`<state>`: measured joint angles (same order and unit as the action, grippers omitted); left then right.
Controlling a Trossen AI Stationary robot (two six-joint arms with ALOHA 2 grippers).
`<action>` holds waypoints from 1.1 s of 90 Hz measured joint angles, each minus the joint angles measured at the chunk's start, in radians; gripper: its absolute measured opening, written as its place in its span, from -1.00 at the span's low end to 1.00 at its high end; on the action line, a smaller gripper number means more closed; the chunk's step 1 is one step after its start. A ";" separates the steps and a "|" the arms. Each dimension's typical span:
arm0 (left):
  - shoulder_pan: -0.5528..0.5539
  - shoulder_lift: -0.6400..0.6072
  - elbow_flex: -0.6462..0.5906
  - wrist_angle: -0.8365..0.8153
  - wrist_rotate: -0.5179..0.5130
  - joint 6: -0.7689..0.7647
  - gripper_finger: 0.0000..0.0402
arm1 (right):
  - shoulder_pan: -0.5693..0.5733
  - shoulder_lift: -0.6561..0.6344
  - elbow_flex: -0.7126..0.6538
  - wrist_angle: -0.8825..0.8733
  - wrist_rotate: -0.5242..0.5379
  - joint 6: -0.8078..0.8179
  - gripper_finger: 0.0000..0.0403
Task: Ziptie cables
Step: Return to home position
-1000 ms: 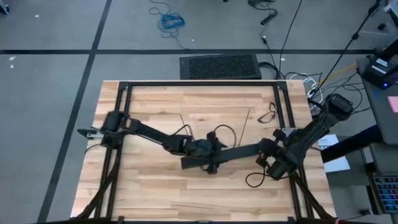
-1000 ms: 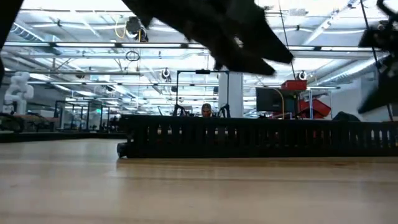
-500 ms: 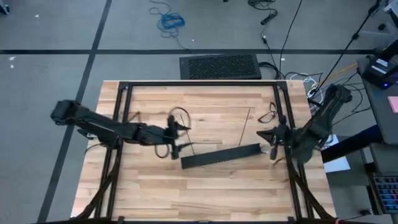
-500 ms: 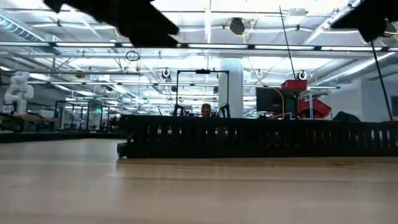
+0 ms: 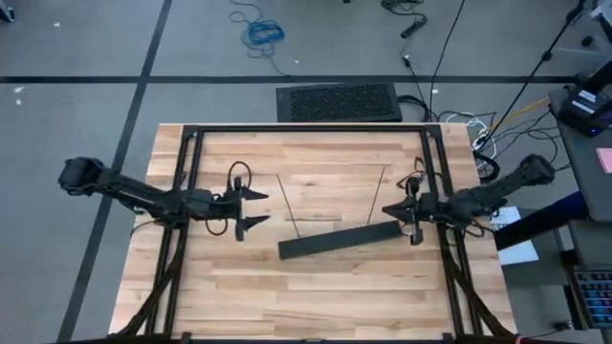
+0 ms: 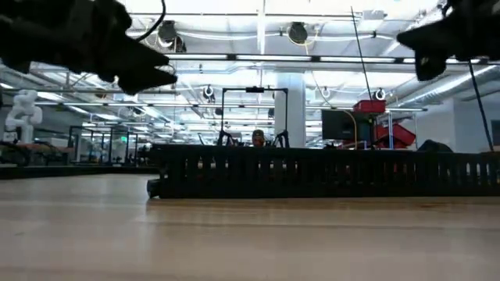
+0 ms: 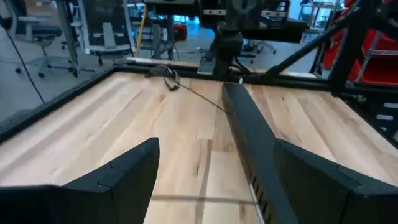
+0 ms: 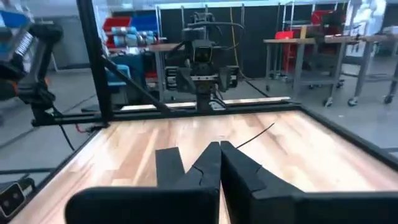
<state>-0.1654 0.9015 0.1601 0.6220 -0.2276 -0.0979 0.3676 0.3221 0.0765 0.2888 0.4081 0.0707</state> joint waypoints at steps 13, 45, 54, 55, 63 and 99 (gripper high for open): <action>-0.007 -0.024 -0.040 0.043 0.014 -0.010 0.52 | -0.121 0.001 -0.064 0.098 -0.190 0.003 -1.00; -0.007 -0.039 -0.152 0.217 -0.030 0.004 0.52 | -0.184 0.001 -0.063 0.063 -0.249 0.020 -1.00; -0.005 -0.040 -0.153 0.220 -0.057 0.029 0.52 | -0.184 0.001 -0.063 0.052 -0.248 0.067 -1.00; -0.004 -0.039 -0.153 0.218 -0.062 0.031 0.52 | -0.184 0.001 -0.063 0.054 -0.248 0.070 -1.00; 0.007 -0.040 -0.153 0.238 -0.085 0.074 0.52 | -0.184 0.003 -0.062 0.105 -0.245 0.066 -1.00; 0.167 -0.046 -0.153 0.345 0.053 0.079 0.52 | -0.184 0.000 -0.061 0.124 -0.247 0.074 -1.00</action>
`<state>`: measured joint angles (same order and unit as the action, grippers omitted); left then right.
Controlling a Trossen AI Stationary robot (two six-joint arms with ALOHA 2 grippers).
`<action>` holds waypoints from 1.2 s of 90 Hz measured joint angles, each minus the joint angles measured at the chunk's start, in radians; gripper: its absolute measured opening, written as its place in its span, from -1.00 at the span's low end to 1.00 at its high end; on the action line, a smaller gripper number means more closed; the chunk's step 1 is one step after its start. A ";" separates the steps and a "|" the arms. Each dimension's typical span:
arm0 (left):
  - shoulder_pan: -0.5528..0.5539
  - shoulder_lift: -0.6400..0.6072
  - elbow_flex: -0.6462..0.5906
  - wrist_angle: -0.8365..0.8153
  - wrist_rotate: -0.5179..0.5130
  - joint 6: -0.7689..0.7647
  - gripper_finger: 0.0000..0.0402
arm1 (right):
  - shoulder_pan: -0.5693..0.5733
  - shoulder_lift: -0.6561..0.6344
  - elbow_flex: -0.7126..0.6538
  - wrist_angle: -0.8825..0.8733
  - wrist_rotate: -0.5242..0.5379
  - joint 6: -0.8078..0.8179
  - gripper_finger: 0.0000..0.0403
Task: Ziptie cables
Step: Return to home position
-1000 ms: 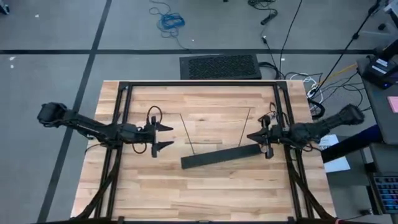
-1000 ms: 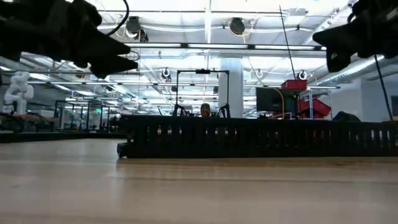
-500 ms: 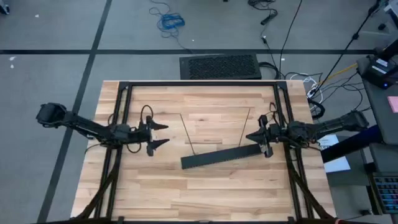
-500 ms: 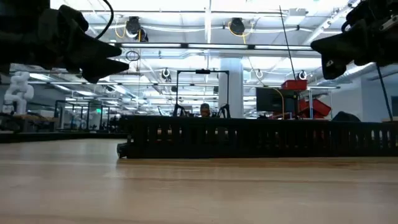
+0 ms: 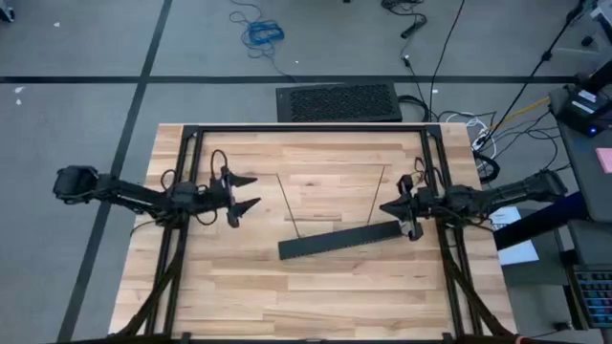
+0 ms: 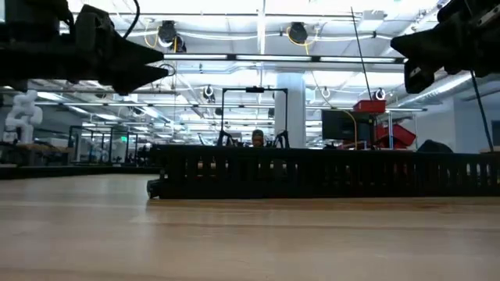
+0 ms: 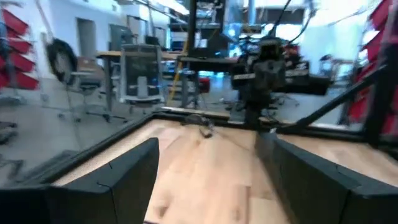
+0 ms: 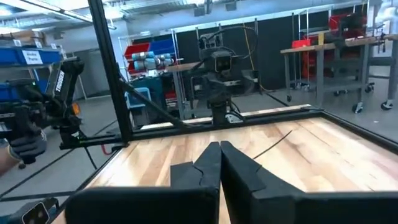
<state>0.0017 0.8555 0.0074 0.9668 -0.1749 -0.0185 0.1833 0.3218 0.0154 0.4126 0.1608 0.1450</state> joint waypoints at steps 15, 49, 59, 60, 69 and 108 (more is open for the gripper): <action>0.019 0.000 0.000 -0.039 -0.097 0.000 0.52 | 0.000 0.000 0.000 0.001 -0.001 0.000 -1.00; 0.018 0.000 0.000 -0.037 -0.147 0.000 0.52 | 0.000 0.000 0.000 0.000 -0.001 0.000 -1.00; 0.018 0.001 0.000 -0.037 -0.146 0.000 0.52 | 0.000 0.000 0.000 0.000 -0.001 0.000 -1.00; 0.018 0.001 0.000 -0.037 -0.146 0.000 0.52 | 0.000 0.000 0.000 0.000 -0.001 0.000 -1.00; 0.018 0.001 0.000 -0.037 -0.145 0.000 0.52 | 0.000 0.000 0.000 0.000 -0.001 0.000 -1.00; 0.018 0.001 0.000 -0.037 -0.145 0.000 0.52 | 0.000 0.000 0.000 0.000 -0.001 0.000 -1.00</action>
